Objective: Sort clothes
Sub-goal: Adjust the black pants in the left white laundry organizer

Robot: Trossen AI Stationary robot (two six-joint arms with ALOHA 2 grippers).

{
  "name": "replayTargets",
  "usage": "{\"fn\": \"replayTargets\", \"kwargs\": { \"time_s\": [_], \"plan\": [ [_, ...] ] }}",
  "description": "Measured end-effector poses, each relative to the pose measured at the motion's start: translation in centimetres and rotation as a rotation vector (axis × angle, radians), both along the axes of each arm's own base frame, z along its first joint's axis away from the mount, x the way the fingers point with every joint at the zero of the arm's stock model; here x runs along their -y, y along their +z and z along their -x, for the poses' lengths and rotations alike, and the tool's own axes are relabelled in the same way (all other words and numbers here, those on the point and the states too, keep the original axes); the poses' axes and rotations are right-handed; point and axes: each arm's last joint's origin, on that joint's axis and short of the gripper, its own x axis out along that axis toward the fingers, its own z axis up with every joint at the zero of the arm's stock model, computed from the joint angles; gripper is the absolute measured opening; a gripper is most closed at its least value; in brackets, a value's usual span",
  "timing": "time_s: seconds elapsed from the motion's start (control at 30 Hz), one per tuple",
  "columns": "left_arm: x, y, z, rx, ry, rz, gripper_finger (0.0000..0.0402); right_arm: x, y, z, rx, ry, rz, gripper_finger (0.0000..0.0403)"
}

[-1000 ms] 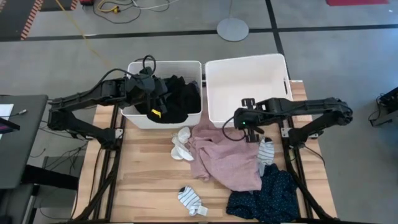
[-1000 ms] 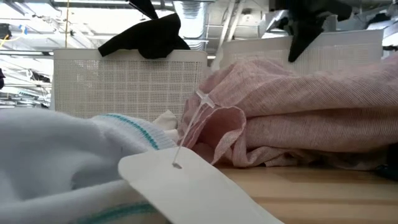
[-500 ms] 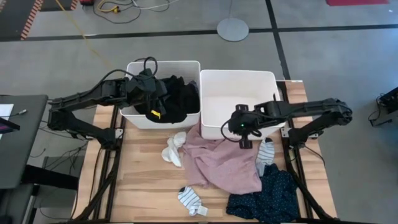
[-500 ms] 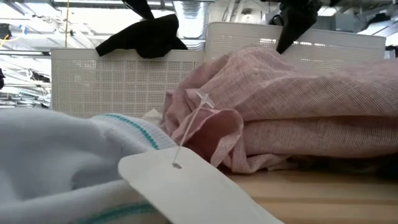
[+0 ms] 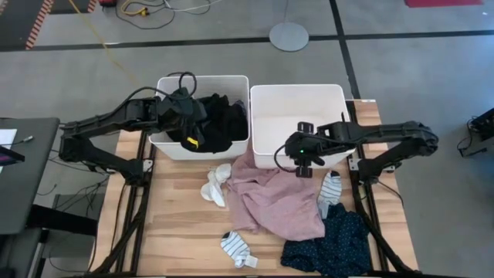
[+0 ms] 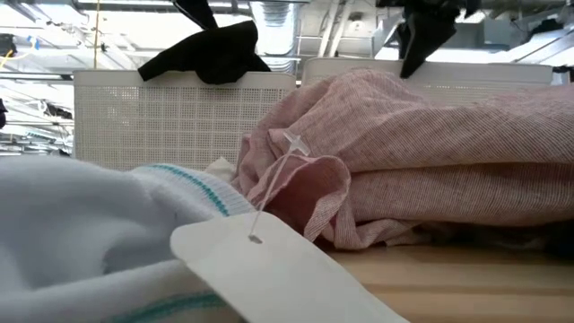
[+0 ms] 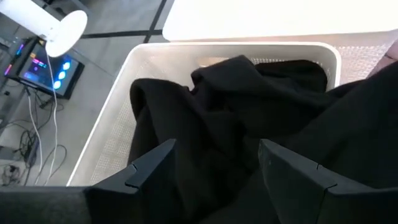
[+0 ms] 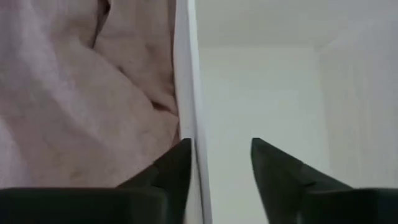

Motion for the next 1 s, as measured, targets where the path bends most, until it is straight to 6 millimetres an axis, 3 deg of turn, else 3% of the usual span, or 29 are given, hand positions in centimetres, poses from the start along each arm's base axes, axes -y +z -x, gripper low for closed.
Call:
{"fn": "replayTargets", "kwargs": {
  "time_s": [0.2,0.4,0.57,0.8,1.0],
  "plan": [
    [0.9,1.1,0.5,0.062,-0.060,-0.045,0.0222,-1.2,3.0,-0.2,0.113,0.018,0.039,0.0252],
    [1.9,3.1,2.6,0.180,-0.098,-0.108,0.0222,-3.0,6.3,-0.4,0.275,0.080,0.025,0.0258],
    [2.6,4.2,5.4,0.260,-0.157,-0.062,0.0222,-5.4,7.8,-1.1,0.422,0.202,0.009,0.0258],
    [4.3,3.5,7.5,0.230,-0.297,0.175,0.0222,-9.7,5.9,-4.6,0.469,0.381,-0.017,0.0258],
    [4.9,2.0,6.5,0.065,-0.190,0.076,0.0222,-12.0,3.0,-7.1,0.416,0.466,0.019,0.0254]
  ]
}}
